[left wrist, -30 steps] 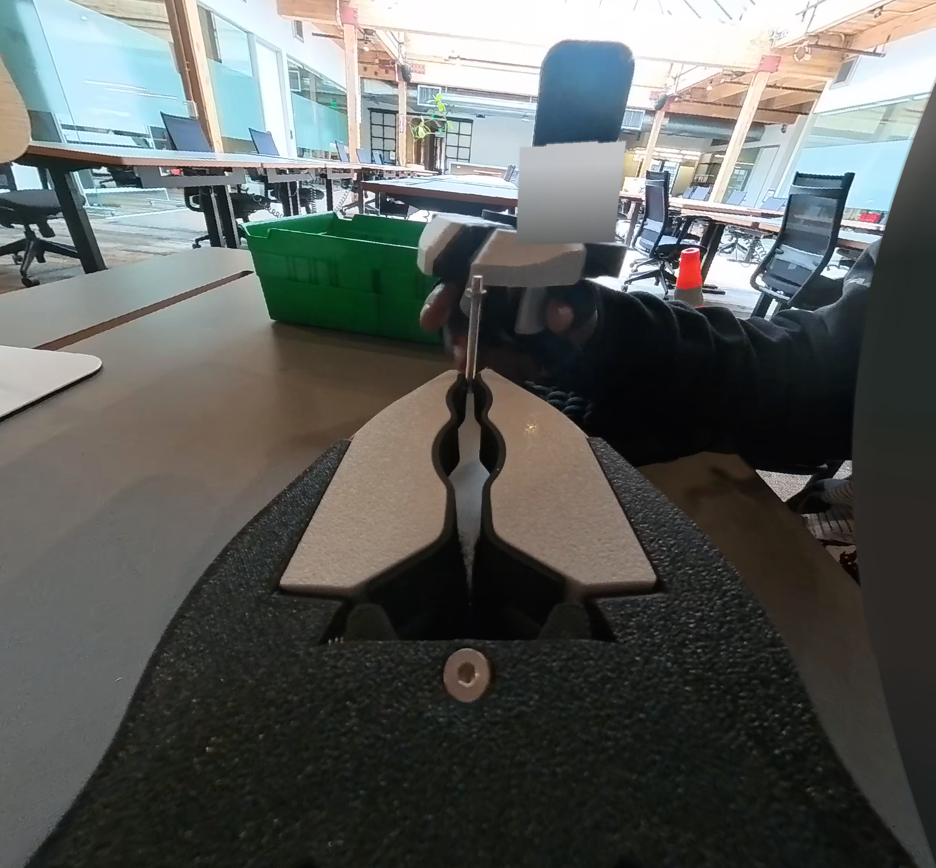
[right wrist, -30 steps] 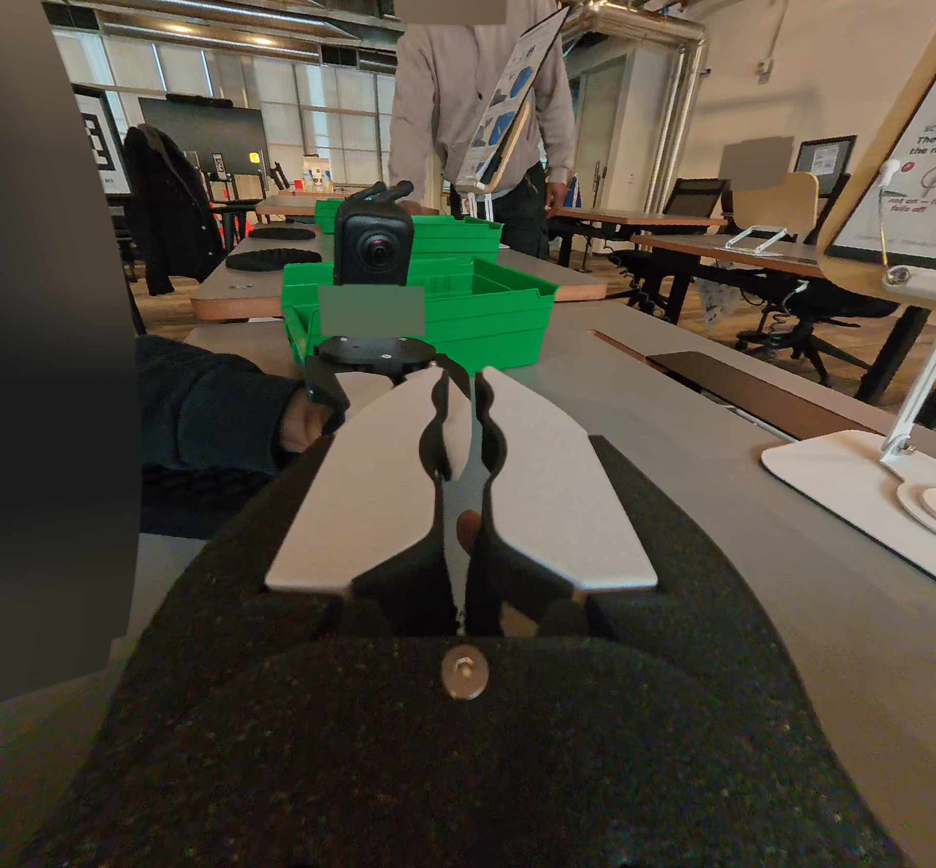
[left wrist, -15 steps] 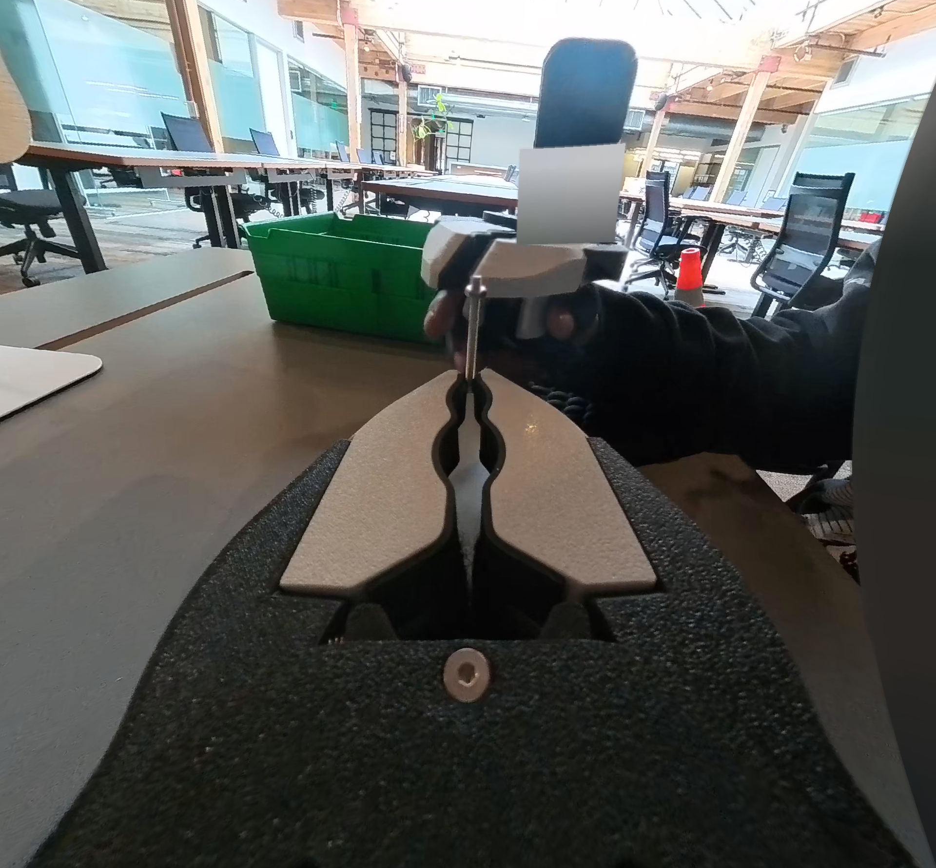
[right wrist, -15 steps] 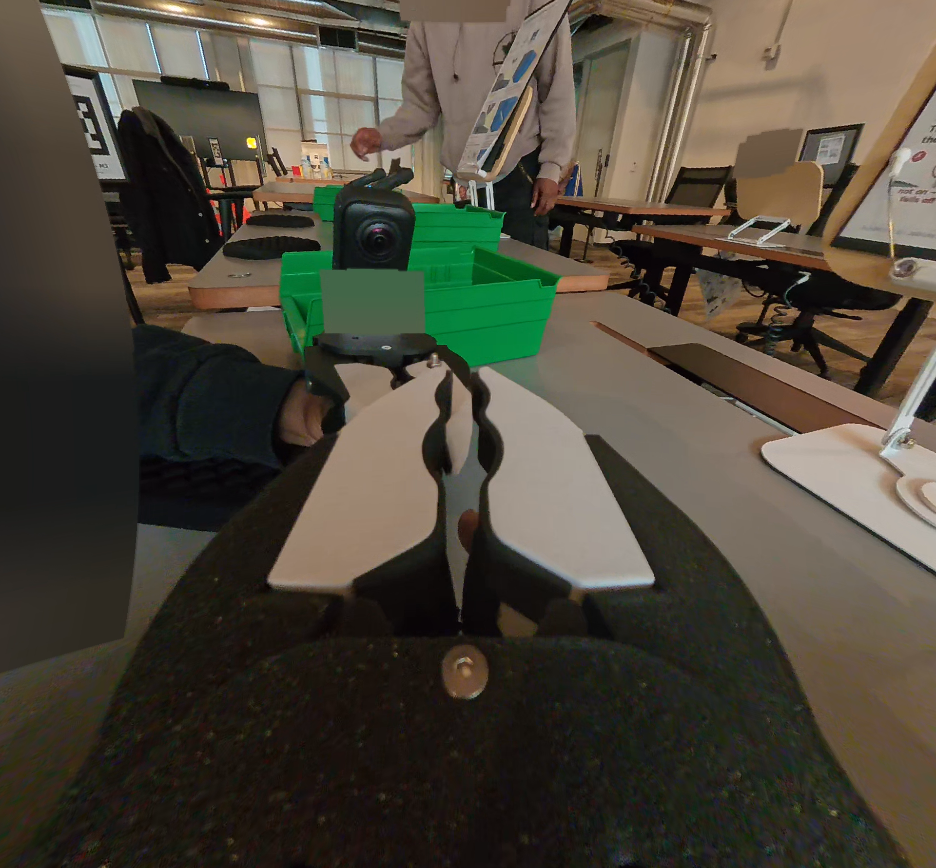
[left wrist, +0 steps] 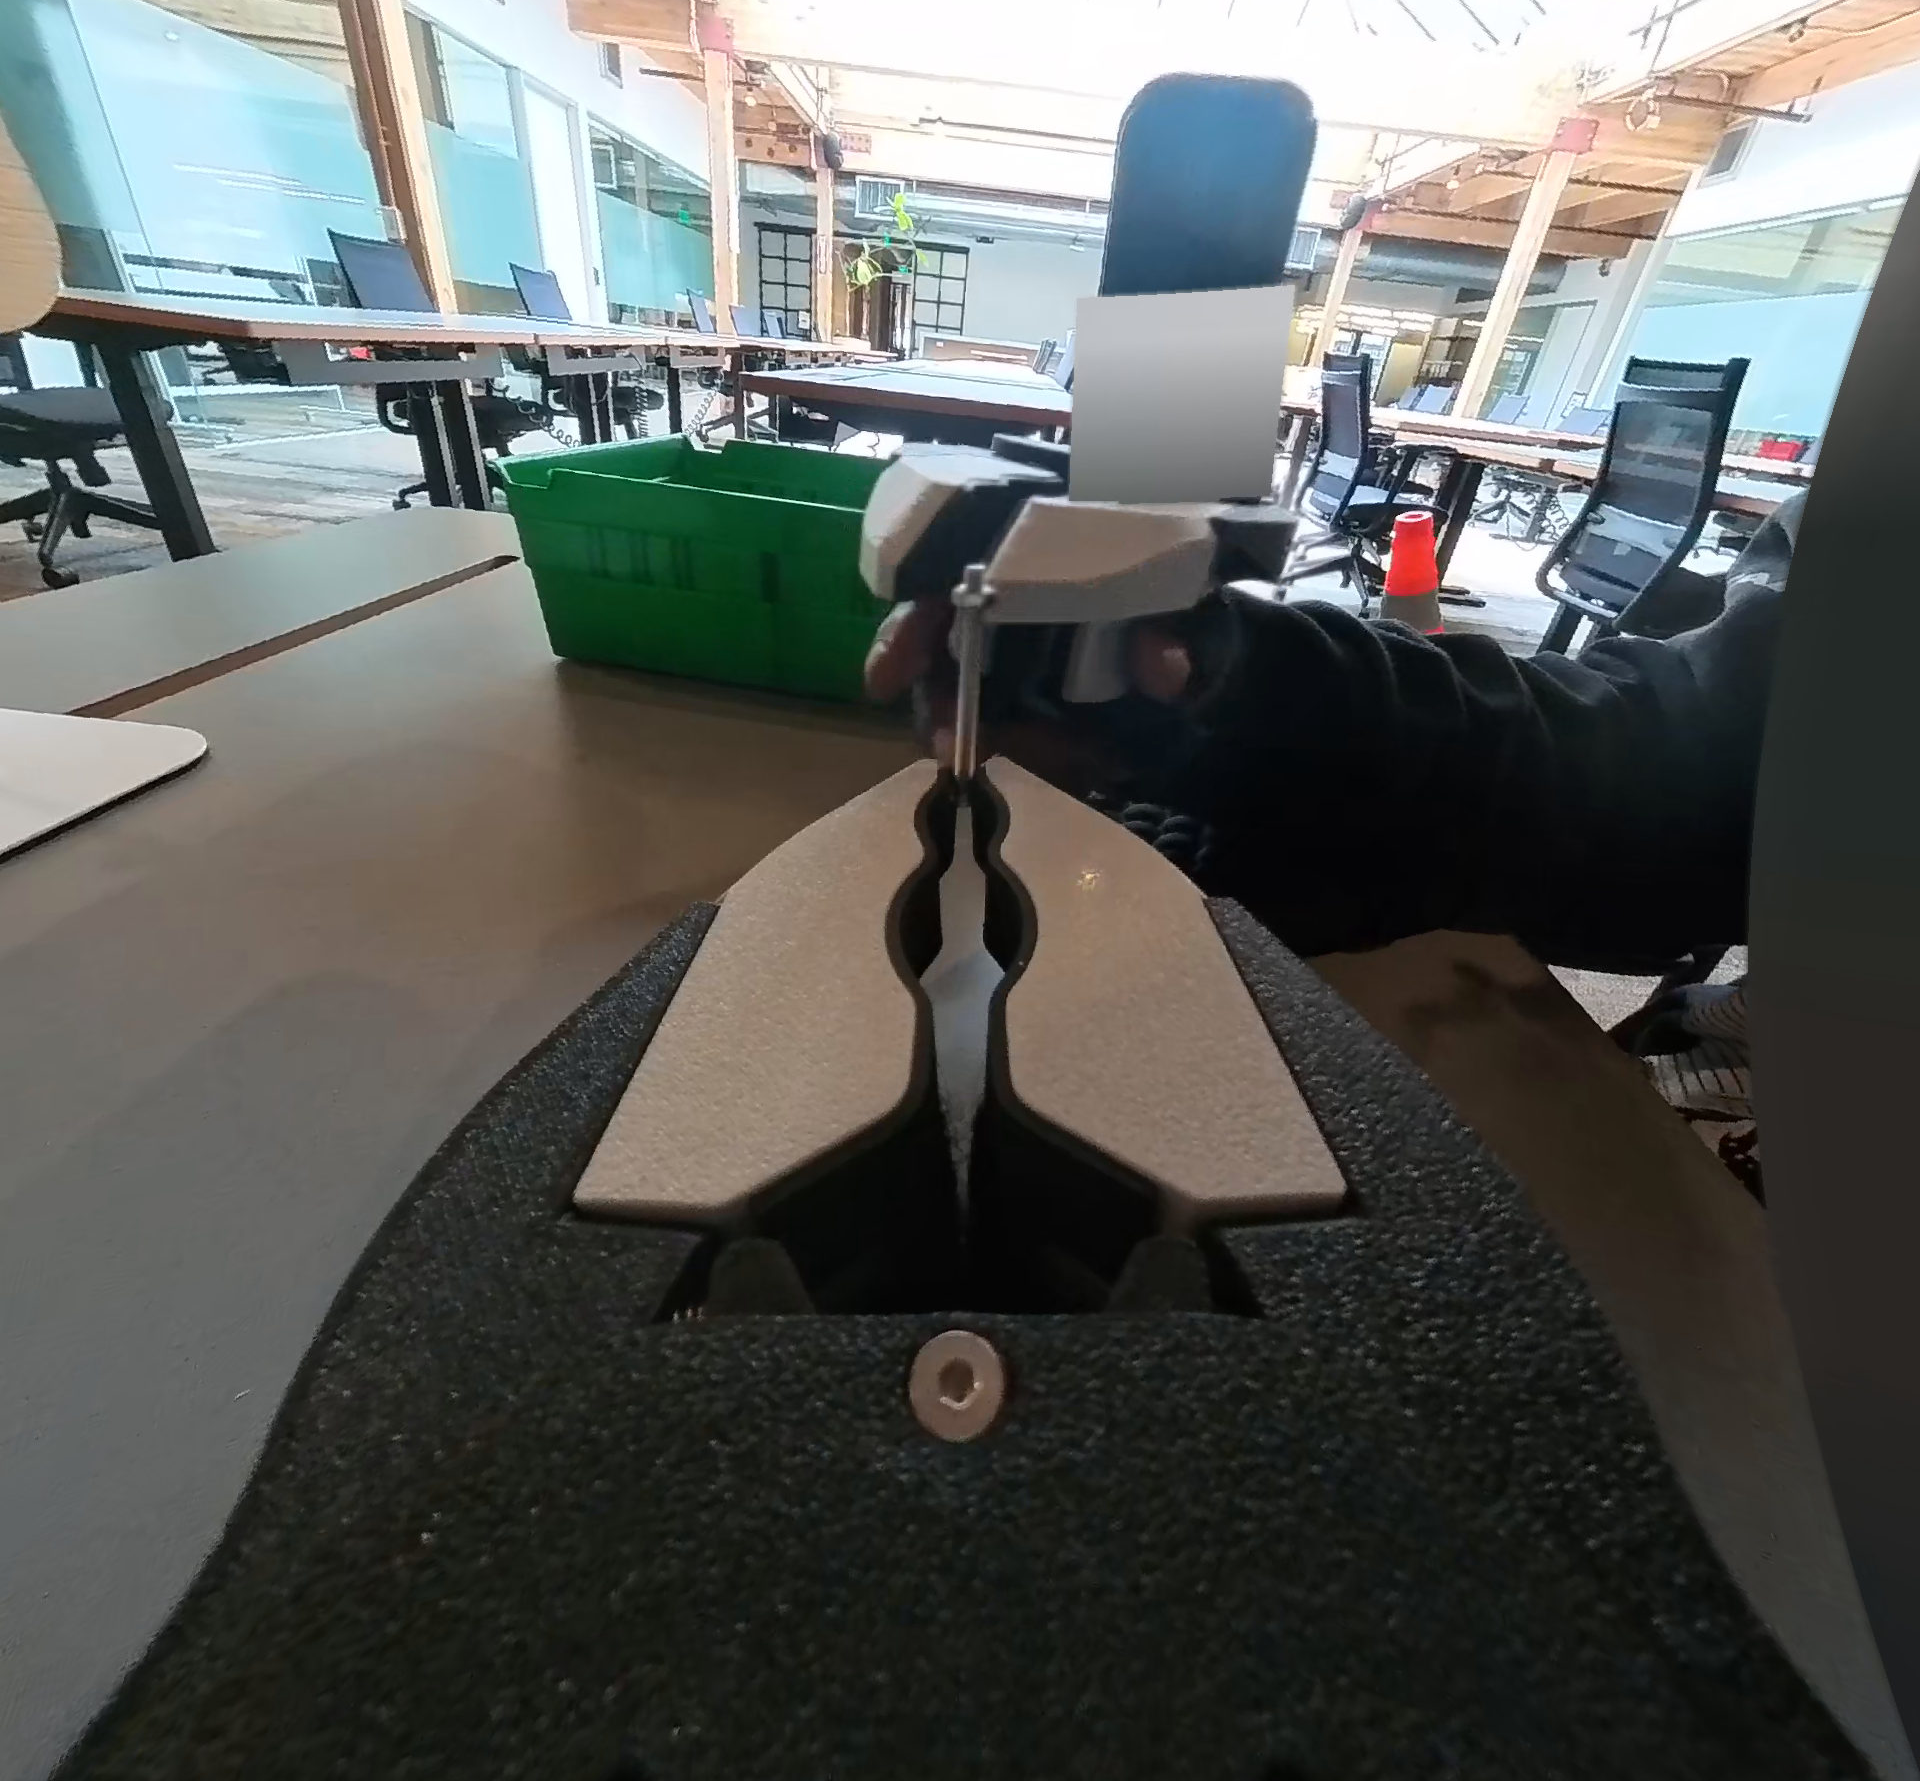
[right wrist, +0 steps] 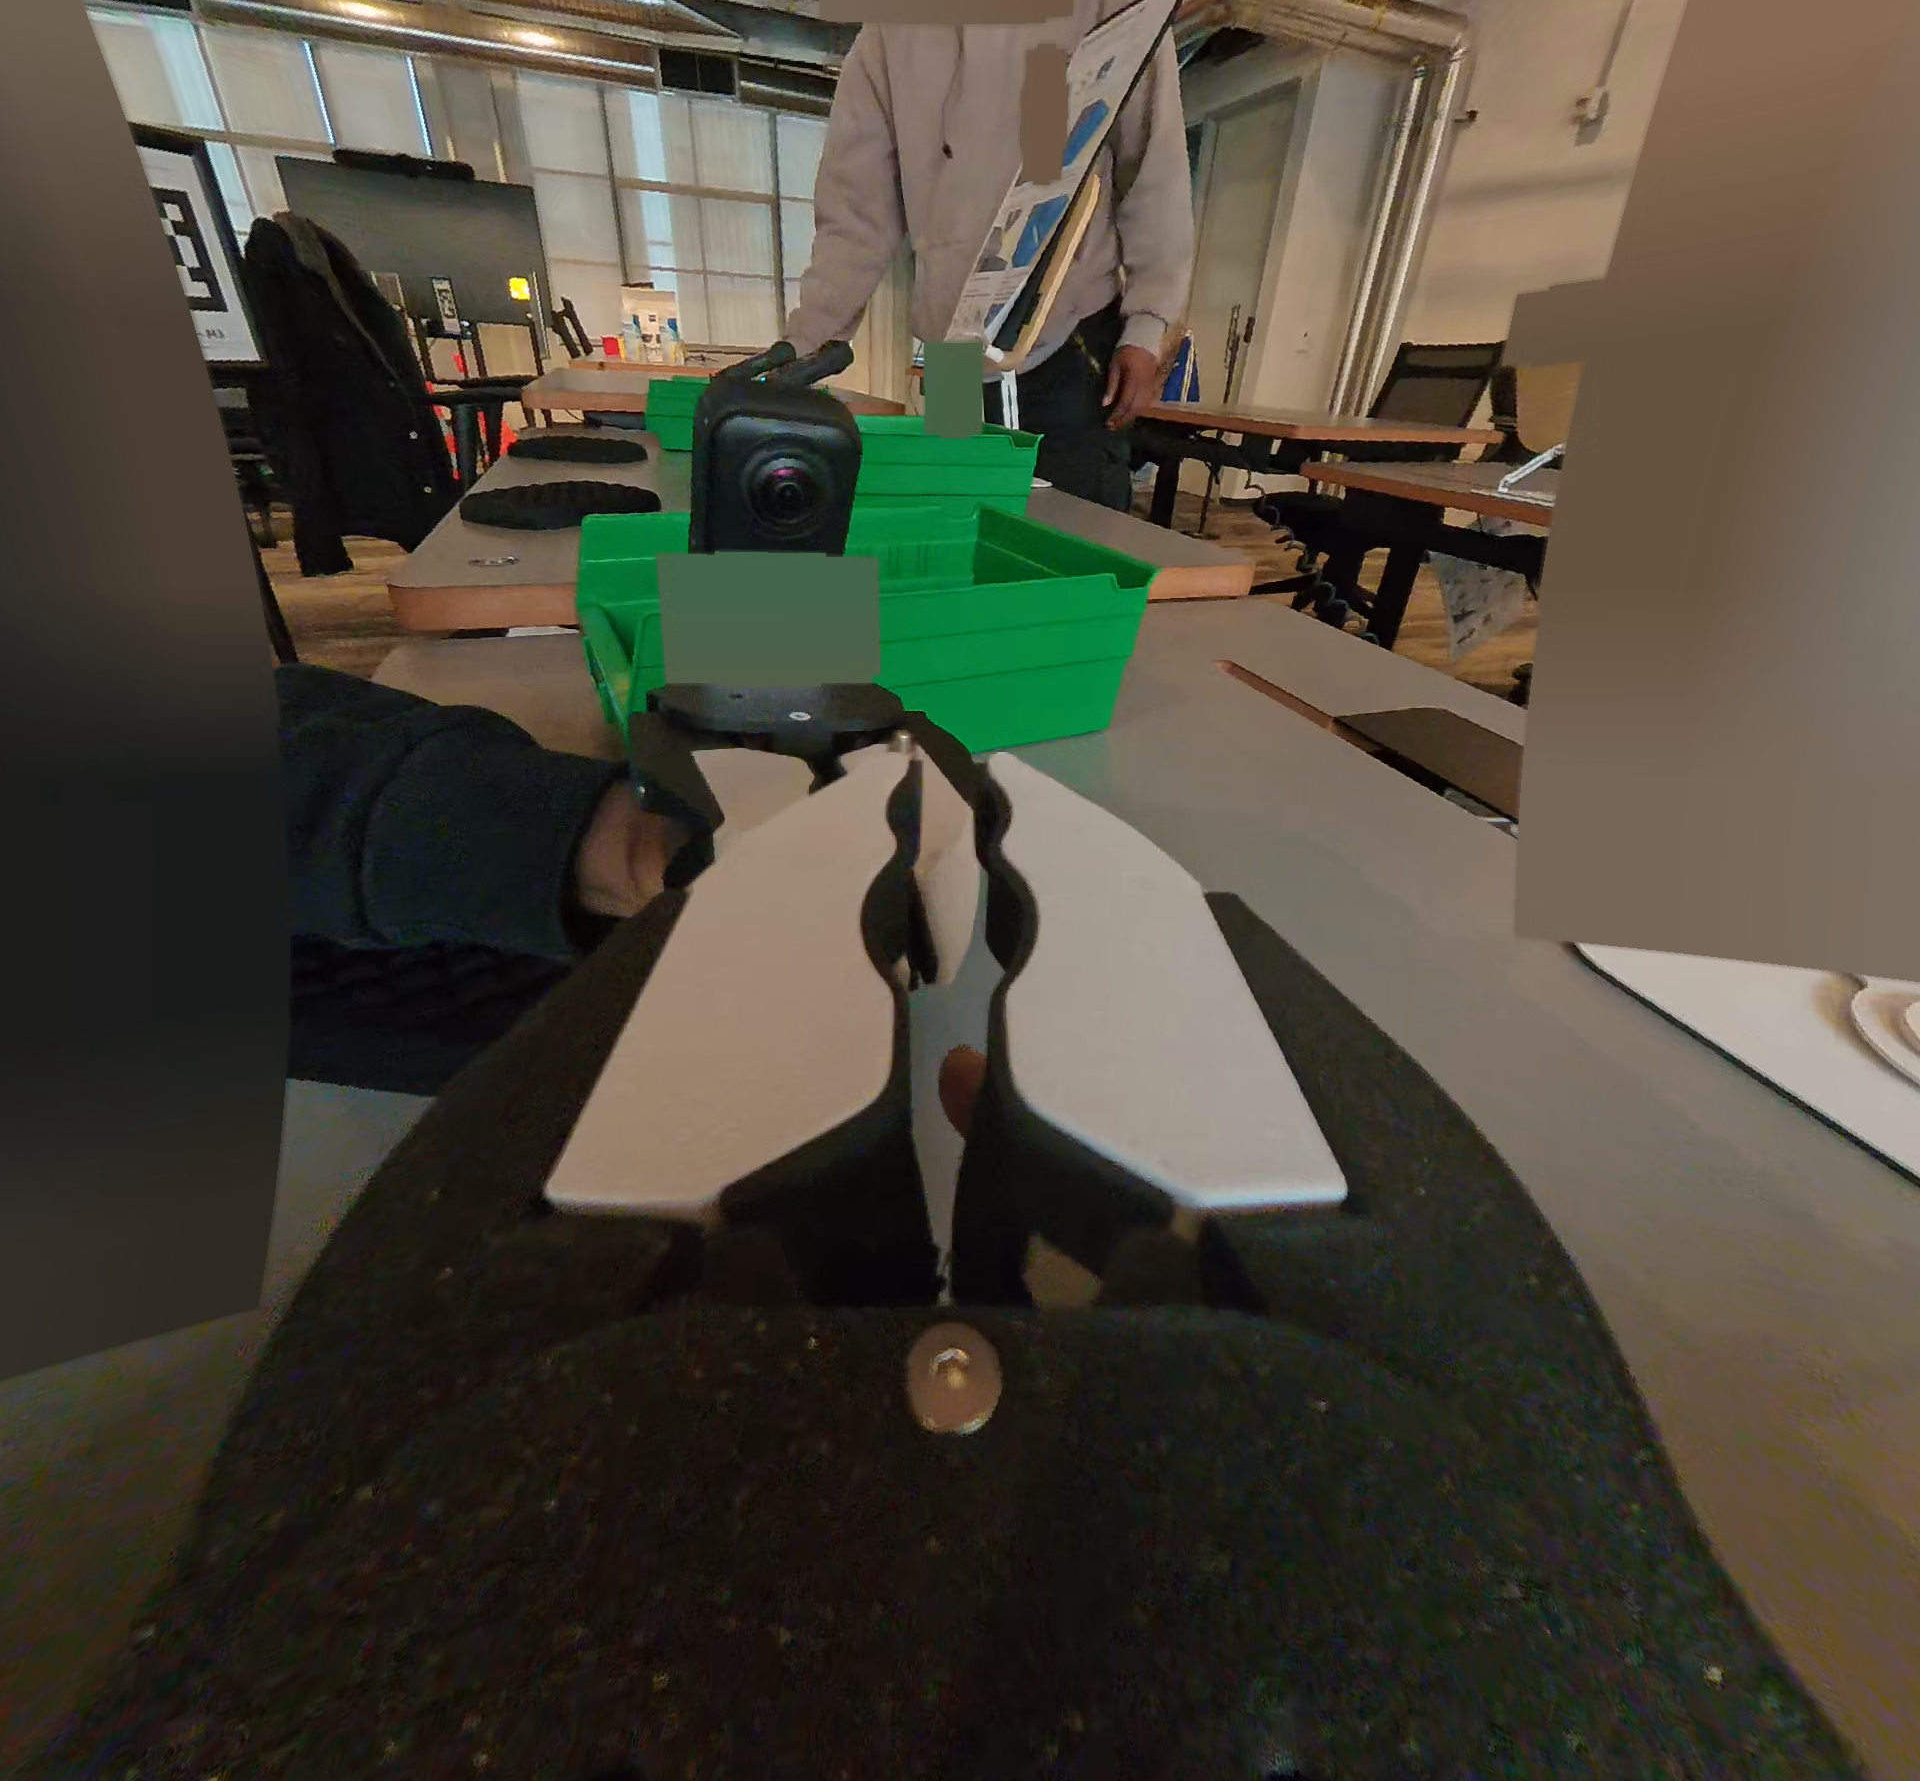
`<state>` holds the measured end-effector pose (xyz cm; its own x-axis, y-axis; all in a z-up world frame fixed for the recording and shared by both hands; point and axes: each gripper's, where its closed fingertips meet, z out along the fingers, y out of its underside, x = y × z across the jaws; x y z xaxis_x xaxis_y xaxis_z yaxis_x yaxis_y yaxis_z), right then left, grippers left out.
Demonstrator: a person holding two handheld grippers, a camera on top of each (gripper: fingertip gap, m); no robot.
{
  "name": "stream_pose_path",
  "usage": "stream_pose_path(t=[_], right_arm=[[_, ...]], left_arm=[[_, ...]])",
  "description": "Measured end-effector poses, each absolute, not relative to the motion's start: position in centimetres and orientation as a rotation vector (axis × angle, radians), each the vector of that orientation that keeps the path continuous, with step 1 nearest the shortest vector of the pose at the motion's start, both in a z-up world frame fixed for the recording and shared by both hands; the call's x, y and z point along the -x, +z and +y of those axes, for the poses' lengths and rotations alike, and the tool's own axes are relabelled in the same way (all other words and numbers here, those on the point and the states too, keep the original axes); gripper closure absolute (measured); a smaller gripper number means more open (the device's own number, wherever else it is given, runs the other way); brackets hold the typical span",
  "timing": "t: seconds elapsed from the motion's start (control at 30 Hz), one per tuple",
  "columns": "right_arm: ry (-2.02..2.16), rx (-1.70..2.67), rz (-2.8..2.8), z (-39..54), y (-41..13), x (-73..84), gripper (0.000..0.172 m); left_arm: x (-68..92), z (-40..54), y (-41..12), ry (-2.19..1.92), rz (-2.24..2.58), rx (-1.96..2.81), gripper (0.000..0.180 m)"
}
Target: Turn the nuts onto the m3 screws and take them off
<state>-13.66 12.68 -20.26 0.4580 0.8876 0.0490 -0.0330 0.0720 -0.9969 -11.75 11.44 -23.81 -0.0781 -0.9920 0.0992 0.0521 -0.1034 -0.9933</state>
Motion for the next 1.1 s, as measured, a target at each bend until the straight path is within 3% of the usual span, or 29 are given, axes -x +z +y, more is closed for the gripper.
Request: stream_pose_path(t=[0.13,0.3,0.5,0.73,0.9,1.1], right_arm=[[0.849,1.303,-0.834,12.6,-20.0,13.2,0.165],[0.844,1.298,-0.864,12.4,-20.2,14.2,0.148],[0.838,1.313,-0.839,12.7,-20.2,13.5,0.164],[0.847,1.293,-0.864,12.3,-20.2,14.2,0.151],[0.847,1.306,-0.848,12.5,-20.2,13.9,0.164],[0.858,1.286,-0.836,12.4,-20.0,13.6,0.157]], left_arm=[[11.7,11.5,-23.8,-1.364,1.173,1.206,0.179],[11.7,11.4,-23.9,-1.361,1.179,1.207,0.179],[11.8,11.5,-23.8,-1.366,1.167,1.207,0.179],[11.7,11.5,-23.8,-1.361,1.173,1.208,0.179],[11.8,11.5,-23.8,-1.362,1.169,1.206,0.179],[11.8,11.5,-23.8,-1.362,1.165,1.209,0.178]])
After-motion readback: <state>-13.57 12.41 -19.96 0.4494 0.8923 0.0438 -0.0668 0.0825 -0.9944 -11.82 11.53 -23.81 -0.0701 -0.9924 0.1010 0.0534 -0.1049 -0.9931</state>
